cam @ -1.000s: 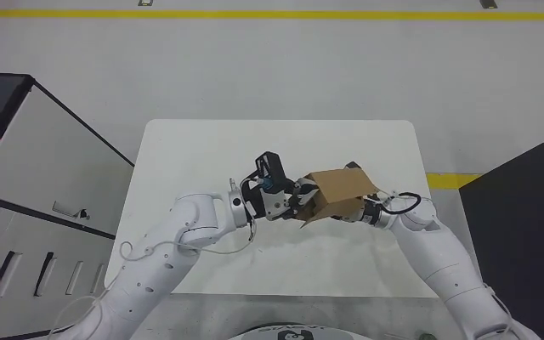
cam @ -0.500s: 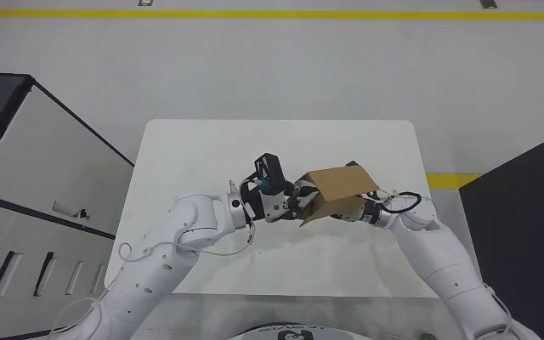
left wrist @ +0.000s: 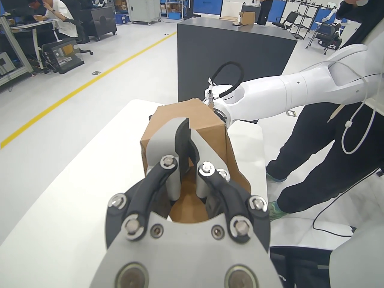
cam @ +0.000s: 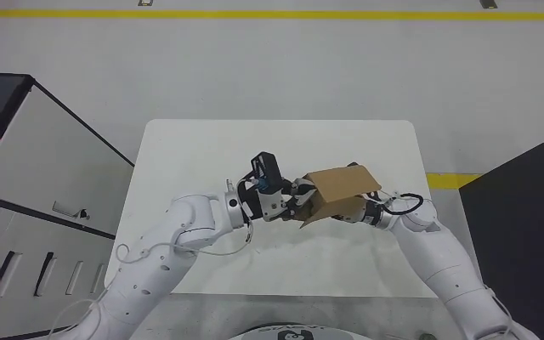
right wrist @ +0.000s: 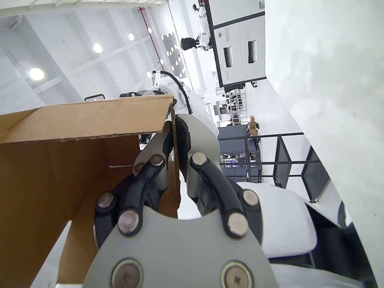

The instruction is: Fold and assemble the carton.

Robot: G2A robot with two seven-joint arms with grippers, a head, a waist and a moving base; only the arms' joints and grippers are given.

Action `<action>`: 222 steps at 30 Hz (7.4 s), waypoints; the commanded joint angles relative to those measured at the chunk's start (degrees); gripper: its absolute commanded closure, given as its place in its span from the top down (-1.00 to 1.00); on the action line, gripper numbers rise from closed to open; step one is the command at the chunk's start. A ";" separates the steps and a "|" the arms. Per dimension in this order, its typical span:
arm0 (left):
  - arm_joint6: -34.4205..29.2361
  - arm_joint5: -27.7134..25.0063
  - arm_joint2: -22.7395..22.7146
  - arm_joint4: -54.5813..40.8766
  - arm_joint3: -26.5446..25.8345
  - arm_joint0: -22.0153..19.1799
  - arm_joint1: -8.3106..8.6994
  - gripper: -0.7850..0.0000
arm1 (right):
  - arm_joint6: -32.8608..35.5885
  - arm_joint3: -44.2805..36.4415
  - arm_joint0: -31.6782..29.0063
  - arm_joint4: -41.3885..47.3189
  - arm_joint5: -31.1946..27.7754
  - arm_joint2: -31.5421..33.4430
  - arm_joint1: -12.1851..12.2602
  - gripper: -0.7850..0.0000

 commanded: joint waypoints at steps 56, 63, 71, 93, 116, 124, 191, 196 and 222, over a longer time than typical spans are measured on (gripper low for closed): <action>0.68 1.76 -4.14 -6.84 1.55 0.28 0.28 -1.00 | 10.91 8.57 3.95 9.00 1.40 -1.05 -1.43 -1.00; 0.69 2.32 -4.22 -6.55 1.45 0.74 0.29 -1.00 | 8.90 6.73 3.09 8.25 1.71 -1.09 -1.42 -1.00; -0.69 2.61 -5.38 -4.92 0.95 2.12 0.63 -1.00 | 9.37 5.47 2.26 7.93 1.30 -0.54 -1.30 -1.00; -4.55 -1.82 -1.37 -4.68 0.90 0.12 0.48 -1.00 | 8.41 6.02 2.13 7.92 0.99 -0.68 -1.68 -1.00; -5.24 -0.04 1.23 -0.85 0.65 -1.79 0.12 -1.00 | 9.89 7.05 2.60 7.52 -0.06 -0.81 -1.99 -1.00; -5.35 -0.46 0.32 -1.43 -0.33 -1.27 0.36 -1.00 | 9.68 7.36 2.58 7.39 -0.18 -0.54 -2.02 -1.00; -5.80 0.81 4.36 0.62 -0.03 -2.66 -0.17 -1.00 | 11.38 5.63 0.60 6.12 -1.28 1.14 -1.75 -1.00; -5.78 0.81 4.38 0.62 0.01 -2.69 -0.18 -1.00 | 11.27 5.56 0.48 6.13 -1.35 1.21 -1.75 -1.00; -5.35 0.18 1.70 0.27 -2.44 -0.97 0.49 -1.00 | 7.76 8.57 1.48 8.12 0.29 1.25 -2.21 -1.00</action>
